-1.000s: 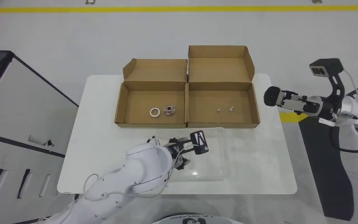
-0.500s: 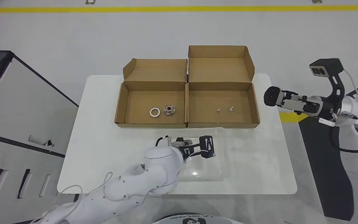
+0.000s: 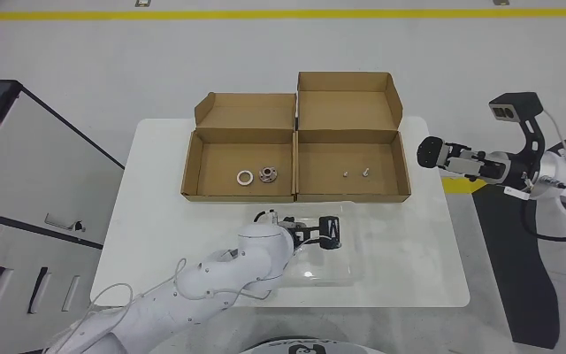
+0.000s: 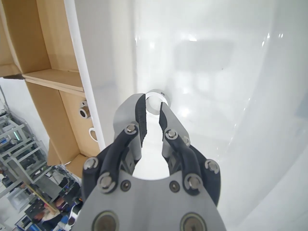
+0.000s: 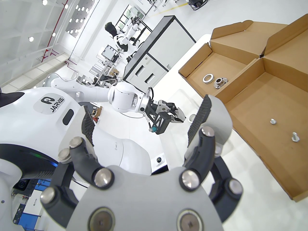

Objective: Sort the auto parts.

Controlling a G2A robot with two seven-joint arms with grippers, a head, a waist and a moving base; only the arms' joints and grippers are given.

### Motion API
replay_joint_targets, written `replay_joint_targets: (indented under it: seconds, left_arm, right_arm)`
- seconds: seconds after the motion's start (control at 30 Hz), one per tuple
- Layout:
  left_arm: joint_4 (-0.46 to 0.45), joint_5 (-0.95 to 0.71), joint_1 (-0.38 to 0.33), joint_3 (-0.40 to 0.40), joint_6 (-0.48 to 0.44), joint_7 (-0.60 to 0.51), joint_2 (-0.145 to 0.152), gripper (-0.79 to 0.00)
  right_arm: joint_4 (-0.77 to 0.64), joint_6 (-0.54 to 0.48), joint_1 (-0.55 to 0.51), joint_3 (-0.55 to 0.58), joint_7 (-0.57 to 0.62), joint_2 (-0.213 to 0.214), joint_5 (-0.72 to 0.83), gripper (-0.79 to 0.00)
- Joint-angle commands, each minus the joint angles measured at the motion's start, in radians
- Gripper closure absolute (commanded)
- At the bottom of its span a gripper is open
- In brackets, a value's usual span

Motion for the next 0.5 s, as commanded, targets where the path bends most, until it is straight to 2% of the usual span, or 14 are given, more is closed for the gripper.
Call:
replay_joint_targets:
  seconds: [0.0, 0.4, 0.47]
  left_arm:
    - [0.020, 0.000, -0.010, 0.011, 0.006, -0.006, -0.003, -0.169]
    - [0.100, 0.014, -0.035, 0.030, 0.040, -0.040, -0.019, -0.129]
    - [0.107, 0.011, -0.037, 0.032, 0.043, -0.043, -0.022, -0.145]
  right_arm:
    - [0.000, 0.000, 0.000, 0.000, 0.000, 0.000, 0.000, -0.785]
    - [0.000, 0.000, 0.000, 0.000, 0.000, 0.000, 0.000, -0.785]
    - [0.000, 0.000, 0.000, 0.000, 0.000, 0.000, 0.000, -0.785]
